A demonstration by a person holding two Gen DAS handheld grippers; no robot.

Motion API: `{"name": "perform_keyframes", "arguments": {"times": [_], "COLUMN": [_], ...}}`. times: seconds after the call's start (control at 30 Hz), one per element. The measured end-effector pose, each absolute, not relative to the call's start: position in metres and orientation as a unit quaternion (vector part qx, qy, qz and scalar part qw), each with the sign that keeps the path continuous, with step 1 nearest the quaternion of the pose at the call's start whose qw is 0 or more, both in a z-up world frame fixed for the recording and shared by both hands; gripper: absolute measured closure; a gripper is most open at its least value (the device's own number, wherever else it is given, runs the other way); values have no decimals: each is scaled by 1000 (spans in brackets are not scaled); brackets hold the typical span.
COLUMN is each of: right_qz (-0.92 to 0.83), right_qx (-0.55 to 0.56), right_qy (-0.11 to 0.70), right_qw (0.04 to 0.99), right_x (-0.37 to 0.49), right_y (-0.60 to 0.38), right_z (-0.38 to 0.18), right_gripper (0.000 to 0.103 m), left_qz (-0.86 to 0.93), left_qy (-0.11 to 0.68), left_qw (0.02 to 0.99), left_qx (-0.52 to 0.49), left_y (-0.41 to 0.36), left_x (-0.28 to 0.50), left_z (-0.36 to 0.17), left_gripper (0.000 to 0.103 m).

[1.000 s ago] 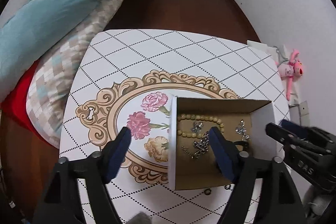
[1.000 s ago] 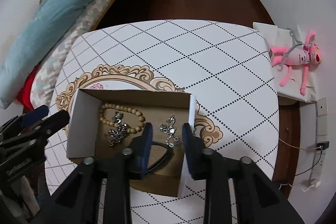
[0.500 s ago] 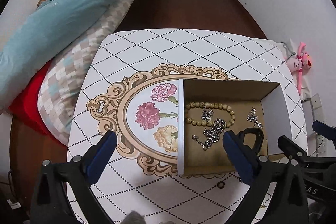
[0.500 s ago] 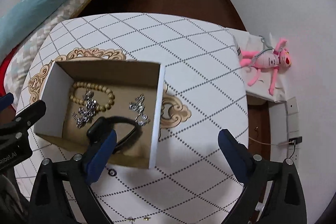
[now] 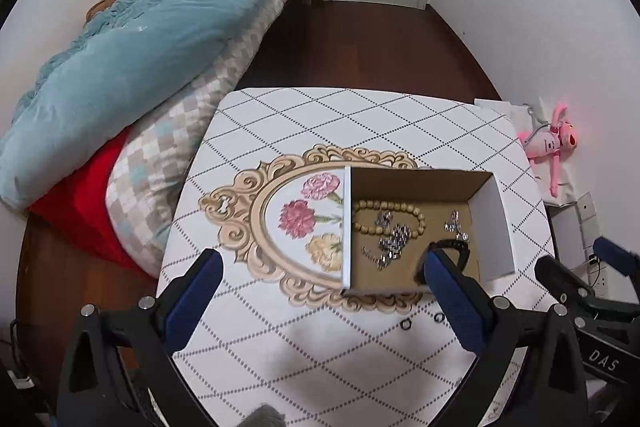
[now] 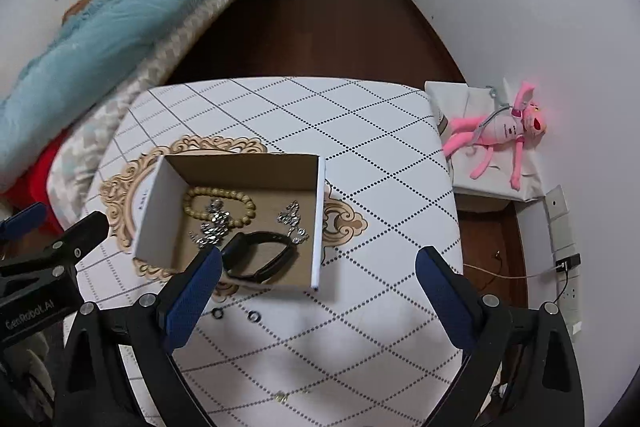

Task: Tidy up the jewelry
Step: 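Lift both grippers out of the box toward the gold earrings, then pinch one small gold earring with the right gripper while the left gripper pinches the other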

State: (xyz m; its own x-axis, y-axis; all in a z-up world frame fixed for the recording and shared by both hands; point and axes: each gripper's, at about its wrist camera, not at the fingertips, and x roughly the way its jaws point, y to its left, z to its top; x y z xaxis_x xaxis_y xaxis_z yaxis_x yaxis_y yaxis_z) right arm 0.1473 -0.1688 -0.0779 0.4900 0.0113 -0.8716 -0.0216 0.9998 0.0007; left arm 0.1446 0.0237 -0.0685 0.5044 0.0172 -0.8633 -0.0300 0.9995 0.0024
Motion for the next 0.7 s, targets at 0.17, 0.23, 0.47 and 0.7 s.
{"name": "perform_keyframes", "arguments": {"times": [0.17, 0.23, 0.47, 0.7], "right_qz": [9, 7, 24, 42], "right_qx": [20, 33, 101, 113], "right_qy": [521, 536, 588, 592], "right_qw": [854, 844, 802, 797], "right_x": [117, 104, 64, 52], "right_y": [-173, -176, -196, -190], "right_z": [-90, -107, -184, -210], "right_gripper": [4, 4, 32, 55], "left_qz": [22, 22, 15, 11], "left_qy": [522, 535, 588, 620], "left_qw": [853, 845, 809, 784], "left_qx": [-2, 7, 18, 25], "left_y": [26, 23, 11, 5], "left_x": [119, 107, 80, 77], "left_z": [-93, -111, -177, -209], "left_gripper": [0, 0, 0, 0]}}
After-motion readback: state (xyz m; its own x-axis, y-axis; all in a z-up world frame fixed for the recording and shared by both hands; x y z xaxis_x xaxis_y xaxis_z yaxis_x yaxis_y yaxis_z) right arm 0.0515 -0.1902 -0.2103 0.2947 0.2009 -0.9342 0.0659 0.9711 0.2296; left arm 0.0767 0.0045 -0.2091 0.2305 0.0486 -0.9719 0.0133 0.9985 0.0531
